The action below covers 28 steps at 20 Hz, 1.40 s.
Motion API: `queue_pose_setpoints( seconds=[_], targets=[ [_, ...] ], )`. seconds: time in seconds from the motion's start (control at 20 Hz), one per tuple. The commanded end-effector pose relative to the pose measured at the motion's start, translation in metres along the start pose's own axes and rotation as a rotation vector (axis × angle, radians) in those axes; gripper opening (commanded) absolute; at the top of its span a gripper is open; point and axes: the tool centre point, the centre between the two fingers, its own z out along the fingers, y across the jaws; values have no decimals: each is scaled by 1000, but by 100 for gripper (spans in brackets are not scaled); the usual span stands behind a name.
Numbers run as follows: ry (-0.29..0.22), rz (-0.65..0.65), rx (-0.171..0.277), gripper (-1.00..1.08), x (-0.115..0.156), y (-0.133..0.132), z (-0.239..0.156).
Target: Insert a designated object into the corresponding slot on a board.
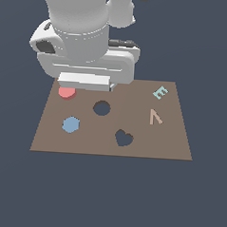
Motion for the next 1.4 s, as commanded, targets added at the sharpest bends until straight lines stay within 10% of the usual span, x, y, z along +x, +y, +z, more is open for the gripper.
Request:
queue_pose_setpoints(
  seconds=[0.0,0.55,1.35],
  targets=[
    [-4,21,-3,100,-11,25,18],
    [-14,87,-8,100,-47,110,81],
    [-15,93,-8,100,-49,117,107]
  ],
)
